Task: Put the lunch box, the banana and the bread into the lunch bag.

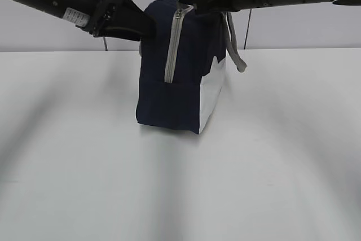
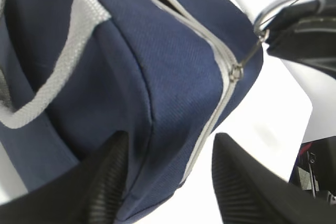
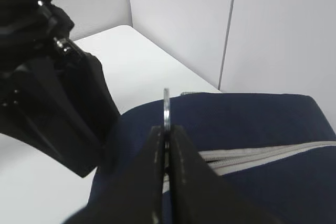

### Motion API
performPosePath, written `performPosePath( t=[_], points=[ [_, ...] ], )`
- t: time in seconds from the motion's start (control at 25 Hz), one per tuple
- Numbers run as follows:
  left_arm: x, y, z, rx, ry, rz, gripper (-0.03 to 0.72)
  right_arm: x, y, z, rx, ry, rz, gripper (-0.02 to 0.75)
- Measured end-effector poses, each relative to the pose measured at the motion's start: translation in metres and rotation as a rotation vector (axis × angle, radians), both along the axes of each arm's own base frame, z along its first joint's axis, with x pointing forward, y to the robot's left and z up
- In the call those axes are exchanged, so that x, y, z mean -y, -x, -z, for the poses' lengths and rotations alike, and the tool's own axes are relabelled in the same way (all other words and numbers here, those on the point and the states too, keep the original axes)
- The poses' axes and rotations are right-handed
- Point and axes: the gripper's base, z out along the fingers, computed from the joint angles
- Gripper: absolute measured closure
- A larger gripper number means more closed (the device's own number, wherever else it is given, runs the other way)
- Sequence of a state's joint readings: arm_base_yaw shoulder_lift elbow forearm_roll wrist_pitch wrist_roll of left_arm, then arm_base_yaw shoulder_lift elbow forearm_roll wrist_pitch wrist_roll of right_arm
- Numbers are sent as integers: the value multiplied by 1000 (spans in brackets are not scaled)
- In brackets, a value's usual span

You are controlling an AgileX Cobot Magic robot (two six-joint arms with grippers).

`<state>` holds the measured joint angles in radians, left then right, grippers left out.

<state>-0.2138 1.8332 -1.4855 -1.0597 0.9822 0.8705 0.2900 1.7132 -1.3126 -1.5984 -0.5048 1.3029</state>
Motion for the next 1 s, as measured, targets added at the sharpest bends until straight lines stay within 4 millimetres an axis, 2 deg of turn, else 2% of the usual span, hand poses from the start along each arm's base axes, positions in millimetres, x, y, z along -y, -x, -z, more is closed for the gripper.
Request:
performPosePath(
  t=[0.16,0.48,0.64,1.0],
  points=[
    [3,-4,12,-46,19,5,356,0,0,0,-6,-7,3,754],
    [5,-9,22,-81,41,-1,517,0,0,0,-10,-11,5,754],
    [5,-10,24,-87,41,-1,663,0,0,0,-14,-14,6,754],
    [5,-5,26,-104,18,45,683,1,-1,0,-67,-63,50,754]
  ],
)
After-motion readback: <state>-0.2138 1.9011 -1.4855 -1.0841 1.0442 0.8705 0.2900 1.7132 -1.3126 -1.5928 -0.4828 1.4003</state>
